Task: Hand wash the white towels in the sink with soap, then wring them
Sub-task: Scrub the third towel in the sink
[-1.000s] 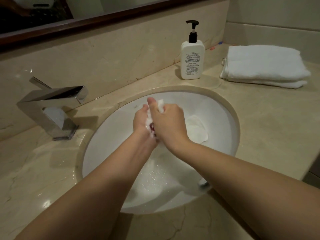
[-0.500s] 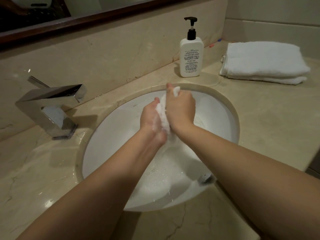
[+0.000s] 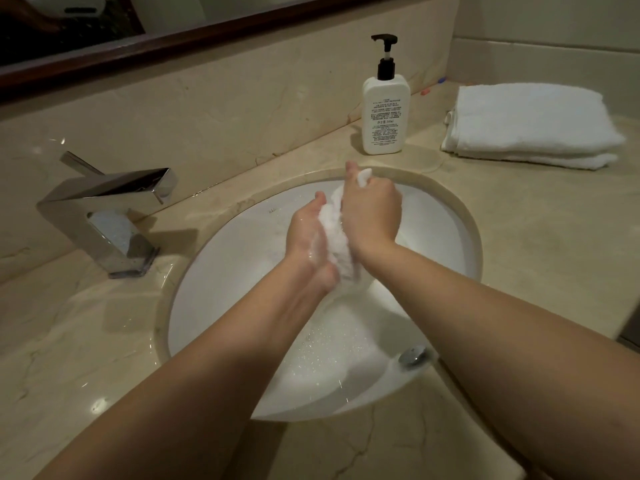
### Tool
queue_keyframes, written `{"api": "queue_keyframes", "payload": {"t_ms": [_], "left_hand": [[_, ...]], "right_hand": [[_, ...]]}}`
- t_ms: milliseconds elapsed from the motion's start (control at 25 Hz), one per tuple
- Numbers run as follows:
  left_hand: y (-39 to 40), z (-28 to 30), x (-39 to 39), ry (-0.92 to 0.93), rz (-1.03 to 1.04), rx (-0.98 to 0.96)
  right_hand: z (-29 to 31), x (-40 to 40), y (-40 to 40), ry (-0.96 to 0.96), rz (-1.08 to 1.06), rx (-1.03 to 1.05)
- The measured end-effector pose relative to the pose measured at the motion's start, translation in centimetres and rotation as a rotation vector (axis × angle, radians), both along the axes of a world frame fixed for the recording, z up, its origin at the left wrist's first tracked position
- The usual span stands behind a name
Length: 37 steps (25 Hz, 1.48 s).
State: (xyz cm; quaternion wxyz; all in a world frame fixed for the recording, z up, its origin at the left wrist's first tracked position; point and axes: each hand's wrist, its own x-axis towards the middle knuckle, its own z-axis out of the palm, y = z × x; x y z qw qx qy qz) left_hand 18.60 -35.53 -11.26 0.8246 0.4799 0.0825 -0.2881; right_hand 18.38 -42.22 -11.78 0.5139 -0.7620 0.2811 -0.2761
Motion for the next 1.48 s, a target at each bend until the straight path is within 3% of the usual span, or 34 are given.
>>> {"api": "queue_keyframes", "payload": {"t_ms": [160,320,480,600,800,960,1120,1280,1400,1480], "left_hand": [[0.4,-0.5,0.9,0.069,0.093,0.029],[0.1,-0.1,0.3,0.032,0.027,0.107],[0.7,-0.1,1.1,0.044,0.057,0.066],[0.3,0.3,0.6,-0.020,-0.007,0.137],[0.7,0.0,1.0,0.014,0.055,0.117],[0.2,0.3,0.2,0.004,-0.030,0.164],[1.1,-0.4,1.5,0.068,0.140,0.125],[0.5,-0.1,0.5,-0.011,0.001,0.168],[0.9,0.1,0.8,0.039,0.060,0.113],[0.8,0.1,0.9,-0.003,0.036,0.123]], "right_hand": [[-0.7,-1.1,1.7,-0.010,0.167,-0.053],[-0.3,0.0,-0.1,-0.009,0.038,-0.043],[-0.6,-1.4,1.6,-0.040,0.160,-0.072],[-0.1,-0.4,-0.2,-0.036,0.014,-0.014],[-0.9,-0.9,1.1,0.005,0.120,-0.121],[-0.2,-0.1,-1.5,0.019,0.047,0.048],[-0.5,-1.8,2.3,-0.088,0.195,0.040],[0.1,-0.1,0.2,-0.041,0.047,0.049],[-0.3,-1.3,1.5,-0.055,0.215,0.083],[0.0,-1.2,1.4,-0.053,0.172,-0.018]]}}
